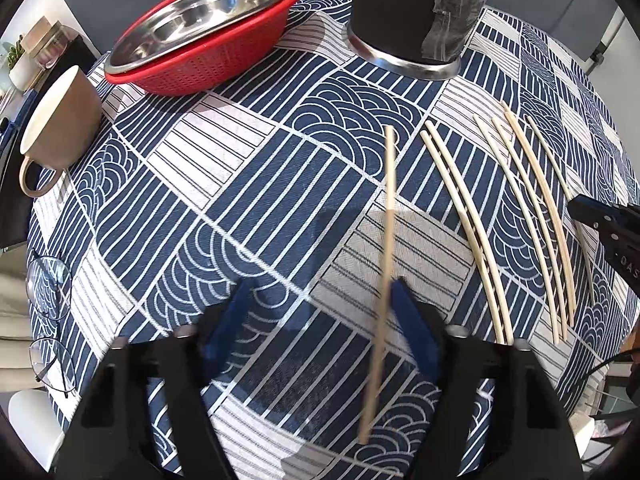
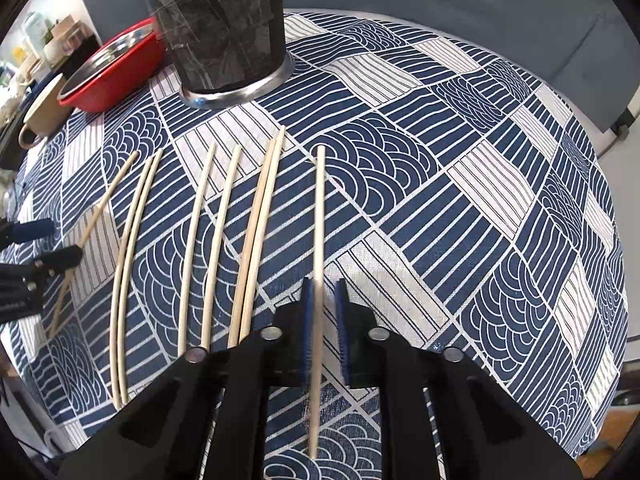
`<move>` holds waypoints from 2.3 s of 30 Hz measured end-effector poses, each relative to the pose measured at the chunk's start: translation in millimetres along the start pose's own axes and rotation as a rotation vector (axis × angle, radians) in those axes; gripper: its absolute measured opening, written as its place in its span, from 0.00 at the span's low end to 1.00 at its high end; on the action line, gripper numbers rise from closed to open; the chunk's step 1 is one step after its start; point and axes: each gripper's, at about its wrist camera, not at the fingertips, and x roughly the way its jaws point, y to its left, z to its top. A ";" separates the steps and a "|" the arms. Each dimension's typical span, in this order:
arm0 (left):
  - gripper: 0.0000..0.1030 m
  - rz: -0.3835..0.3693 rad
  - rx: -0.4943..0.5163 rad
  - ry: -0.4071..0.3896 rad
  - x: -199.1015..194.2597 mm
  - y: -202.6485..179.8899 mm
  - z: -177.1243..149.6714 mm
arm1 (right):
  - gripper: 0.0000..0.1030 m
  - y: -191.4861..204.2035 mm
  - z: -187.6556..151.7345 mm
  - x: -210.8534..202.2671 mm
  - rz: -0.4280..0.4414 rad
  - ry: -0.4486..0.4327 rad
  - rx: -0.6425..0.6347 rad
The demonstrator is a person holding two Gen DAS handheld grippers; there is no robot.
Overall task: Organize utensils
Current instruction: 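Raise the left tool's chopstick over the black holder while the right tool carries its chopstick there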
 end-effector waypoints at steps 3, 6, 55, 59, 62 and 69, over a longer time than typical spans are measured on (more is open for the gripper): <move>0.39 0.001 0.008 -0.001 -6.1 -2.4 -5.3 | 0.05 2.2 -1.9 0.0 -0.020 -0.003 -0.021; 0.17 0.000 -0.001 0.008 -10.3 3.6 -10.9 | 0.05 2.4 -4.7 -1.5 -0.038 -0.004 -0.029; 0.05 -0.101 -0.055 -0.525 -204.0 14.7 156.0 | 0.05 -54.1 140.3 -184.3 0.132 -0.495 0.079; 0.05 -0.162 -0.058 -0.543 -198.5 7.2 178.8 | 0.05 -49.5 168.0 -187.4 0.189 -0.510 0.077; 0.05 -0.183 -0.057 -0.552 -189.8 1.0 197.5 | 0.05 -46.3 186.5 -184.1 0.174 -0.517 0.087; 0.05 -0.213 -0.102 -0.550 -168.7 -1.8 230.4 | 0.05 -37.9 214.6 -176.5 0.259 -0.589 0.119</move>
